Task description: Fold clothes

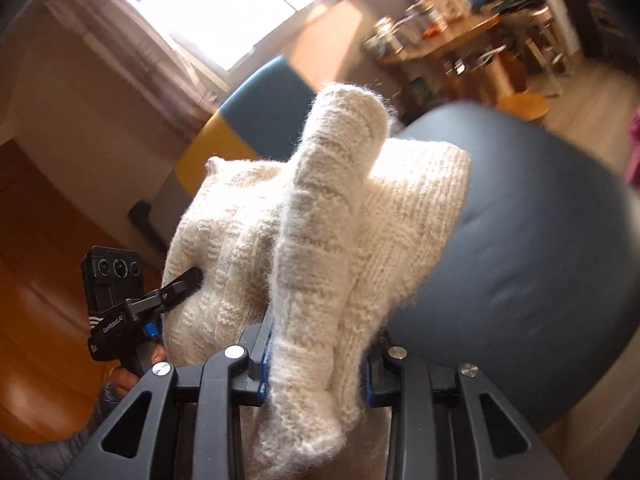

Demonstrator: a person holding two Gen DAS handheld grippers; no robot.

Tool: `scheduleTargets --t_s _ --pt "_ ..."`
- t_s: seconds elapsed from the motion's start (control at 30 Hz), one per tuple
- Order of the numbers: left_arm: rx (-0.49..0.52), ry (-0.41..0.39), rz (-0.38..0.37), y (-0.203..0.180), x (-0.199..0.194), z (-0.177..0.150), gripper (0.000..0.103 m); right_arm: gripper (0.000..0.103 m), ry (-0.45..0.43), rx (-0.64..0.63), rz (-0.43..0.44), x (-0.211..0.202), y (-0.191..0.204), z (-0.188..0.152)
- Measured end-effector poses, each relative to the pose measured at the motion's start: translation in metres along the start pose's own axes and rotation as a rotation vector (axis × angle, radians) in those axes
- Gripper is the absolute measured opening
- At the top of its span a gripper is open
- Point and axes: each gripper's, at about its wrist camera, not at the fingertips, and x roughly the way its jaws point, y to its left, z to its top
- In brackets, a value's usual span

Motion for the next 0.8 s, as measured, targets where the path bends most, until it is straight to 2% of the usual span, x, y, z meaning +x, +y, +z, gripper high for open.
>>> scheduleTargets --t_s 0.13,0.27,0.37,0.47,0.6,0.67,0.73,0.8 --pt "0.044 0.116 0.024 -0.006 0.075 0.027 0.044 0.031 -0.034 0.087 -0.101 -0.009 -0.053 0.019" --pt "0.084 0.238 0.07 -0.007 0.14 0.023 0.044 0.03 -0.01 0.19 -0.188 -0.016 -0.114 0.018" --pt "0.1 0.294 0.099 -0.005 0.171 0.011 0.044 0.025 -0.002 0.251 -0.205 -0.016 -0.15 0.017" --pt "0.067 0.306 0.102 0.008 0.177 0.006 0.046 0.025 -0.007 0.265 -0.198 -0.022 -0.165 0.004" --pt "0.019 0.336 0.126 0.023 0.179 -0.001 0.061 0.031 -0.015 0.27 -0.159 -0.016 -0.159 -0.002" --pt "-0.019 0.34 0.119 0.033 0.172 0.003 0.063 0.035 -0.03 0.273 -0.133 -0.019 -0.151 -0.003" --pt "-0.036 0.324 0.149 0.039 0.157 0.01 0.066 0.035 -0.072 0.228 -0.162 -0.028 -0.138 0.001" --pt "-0.011 0.294 0.218 0.039 0.143 0.018 0.066 0.035 -0.085 0.199 -0.21 -0.029 -0.131 0.003"
